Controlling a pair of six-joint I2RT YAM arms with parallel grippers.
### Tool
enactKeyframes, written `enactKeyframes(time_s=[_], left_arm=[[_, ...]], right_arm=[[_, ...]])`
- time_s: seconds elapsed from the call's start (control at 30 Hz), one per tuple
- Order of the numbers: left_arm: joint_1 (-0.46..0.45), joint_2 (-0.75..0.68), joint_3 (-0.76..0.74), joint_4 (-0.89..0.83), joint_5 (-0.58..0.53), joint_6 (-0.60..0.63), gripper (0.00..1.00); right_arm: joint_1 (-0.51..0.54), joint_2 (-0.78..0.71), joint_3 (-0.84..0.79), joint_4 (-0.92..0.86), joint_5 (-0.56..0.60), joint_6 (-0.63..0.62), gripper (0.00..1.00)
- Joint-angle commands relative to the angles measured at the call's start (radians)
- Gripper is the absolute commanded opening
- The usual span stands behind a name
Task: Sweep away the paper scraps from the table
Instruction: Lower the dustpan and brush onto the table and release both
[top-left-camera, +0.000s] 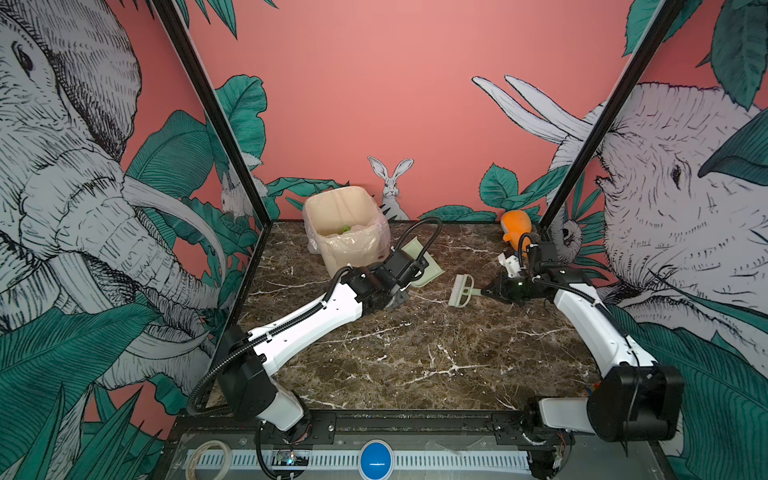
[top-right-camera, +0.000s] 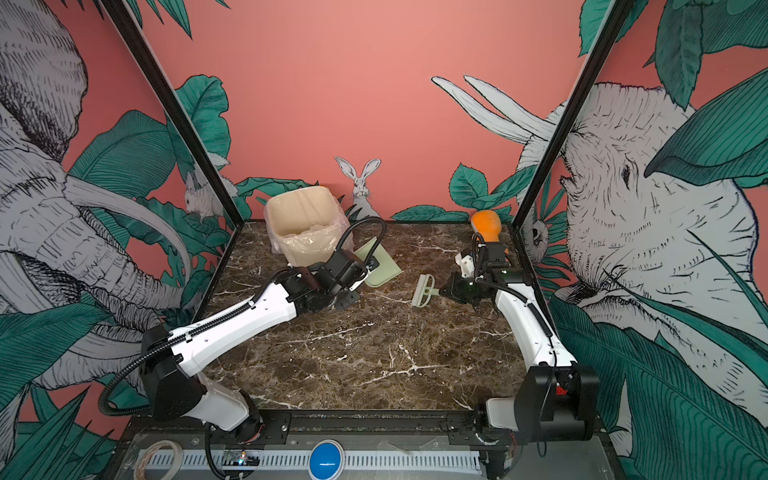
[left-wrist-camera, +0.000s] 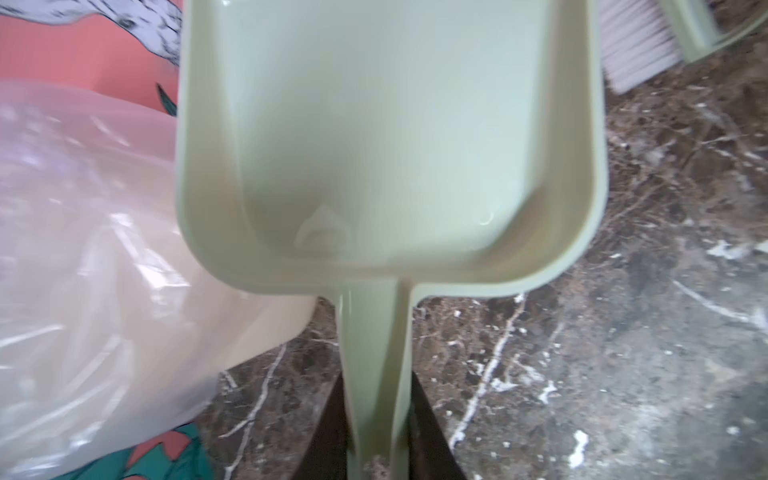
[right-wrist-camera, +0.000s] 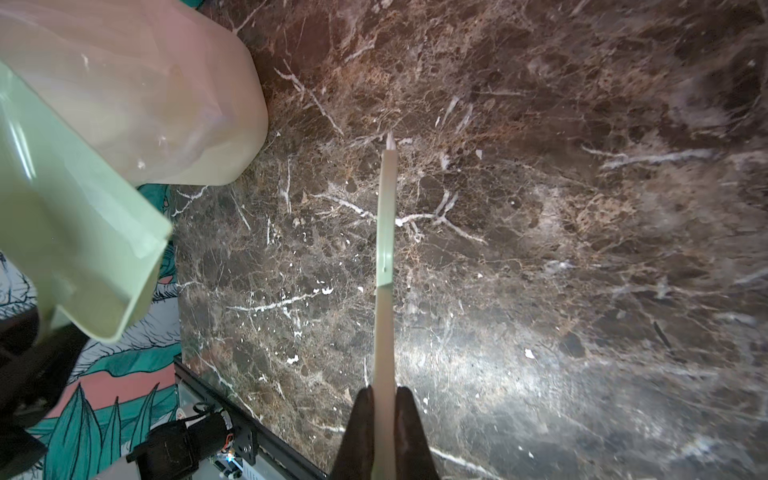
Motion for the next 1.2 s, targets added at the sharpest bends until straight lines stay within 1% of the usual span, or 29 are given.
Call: enactKeyframes(time_s=[0.0, 0.13, 0.3, 0.37, 0.43, 0.5, 0.6, 0.73, 0.77, 0.8, 0.83, 0.9, 0.93, 1.0, 1.1, 1.17], left_arm=[[-0.009, -0.021, -0.125, 0.148, 0.113, -0.183, 0.03], [-0.009, 0.015, -0.23, 0.246, 0.133, -0.229, 0.03], [-0.008, 0.089, -0.276, 0.305, 0.17, -0.242, 0.03], [-0.008, 0.111, -0.295, 0.332, 0.185, -0.244, 0.03], [-0.008, 0.127, -0.311, 0.351, 0.196, -0.249, 0.07], [-0.008, 0.134, -0.326, 0.364, 0.205, -0.259, 0.14], [-0.009, 0.128, -0.36, 0.39, 0.215, -0.27, 0.25], [-0.008, 0.103, -0.392, 0.401, 0.217, -0.28, 0.39], [-0.008, 0.088, -0.401, 0.399, 0.21, -0.283, 0.47], [-0.008, 0.068, -0.412, 0.404, 0.206, -0.284, 0.65], [-0.008, 0.048, -0.424, 0.409, 0.197, -0.285, 0.76], [-0.009, -0.008, -0.452, 0.424, 0.17, -0.278, 0.94], [-0.008, -0.036, -0.465, 0.43, 0.149, -0.268, 0.99], [-0.007, -0.106, -0.489, 0.448, 0.071, -0.239, 1.0], [0.016, -0.185, -0.514, 0.479, -0.037, -0.172, 1.0], [0.068, -0.218, -0.531, 0.513, -0.075, -0.134, 1.0]], right_arm=[[-0.012, 0.019, -0.073, 0.191, -0.049, 0.085, 0.0], [-0.037, 0.024, -0.136, 0.22, -0.04, 0.09, 0.0], [-0.075, 0.023, -0.191, 0.211, -0.024, 0.083, 0.21], [-0.083, 0.018, -0.2, 0.185, -0.005, 0.071, 0.27], [-0.088, 0.012, -0.199, 0.143, 0.027, 0.052, 0.32], [-0.09, 0.001, -0.193, 0.09, 0.067, 0.023, 0.38], [-0.093, -0.018, -0.193, 0.028, 0.138, -0.008, 0.5], [-0.093, -0.04, -0.199, -0.004, 0.198, -0.041, 0.58], [-0.093, -0.049, -0.2, -0.002, 0.206, -0.053, 0.59], [-0.093, -0.059, -0.201, 0.003, 0.218, -0.062, 0.62], [-0.093, -0.071, -0.202, 0.013, 0.225, -0.076, 0.65], [-0.093, -0.106, -0.208, 0.052, 0.258, -0.105, 0.75], [-0.093, -0.12, -0.209, 0.072, 0.276, -0.12, 0.81], [-0.093, -0.154, -0.207, 0.113, 0.339, -0.157, 0.98], [-0.091, -0.178, -0.205, 0.182, 0.462, -0.214, 0.99], [-0.087, -0.18, -0.215, 0.247, 0.546, -0.24, 0.99]])
